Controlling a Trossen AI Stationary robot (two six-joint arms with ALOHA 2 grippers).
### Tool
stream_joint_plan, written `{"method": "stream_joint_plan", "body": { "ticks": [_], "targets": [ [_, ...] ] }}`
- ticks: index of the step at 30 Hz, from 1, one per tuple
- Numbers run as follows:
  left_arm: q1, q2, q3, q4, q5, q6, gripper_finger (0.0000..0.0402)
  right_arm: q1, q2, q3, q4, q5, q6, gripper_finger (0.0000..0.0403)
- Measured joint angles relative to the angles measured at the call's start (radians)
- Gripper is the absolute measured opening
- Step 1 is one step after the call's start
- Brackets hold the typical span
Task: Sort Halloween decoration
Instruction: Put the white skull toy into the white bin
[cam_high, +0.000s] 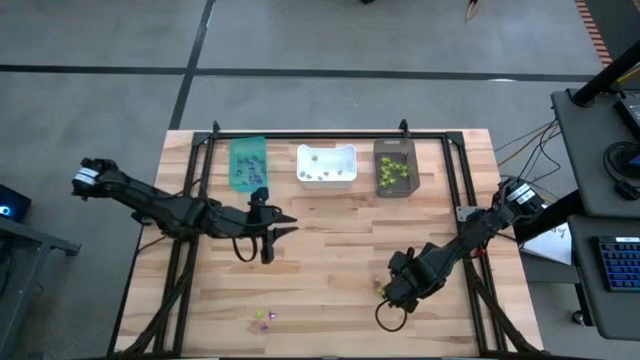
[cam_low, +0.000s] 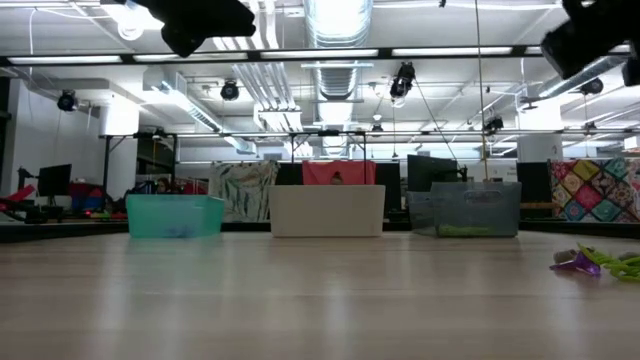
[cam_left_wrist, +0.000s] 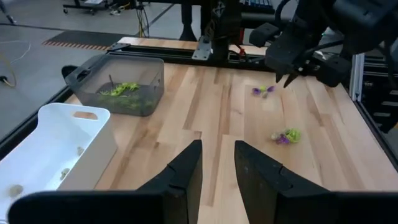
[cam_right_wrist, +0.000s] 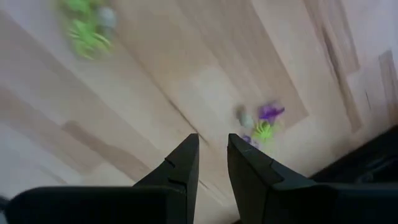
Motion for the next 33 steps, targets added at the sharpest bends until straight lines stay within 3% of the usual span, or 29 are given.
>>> {"method": "stream_joint_plan", "body": {
  "ticks": [14,33],
  "targets": [
    [0.001,0.059,0.009,0.023,0.0,0.012,0.0078,0.0,0.001,-0.188,0.125,-0.054,0.032,0.0107],
    [0.001,0.063,0.01,0.039,-0.016,0.029,0.0078,0.0,0.001,-0.28,0.249,-0.052,0.036,0.0111]
  ]
}}
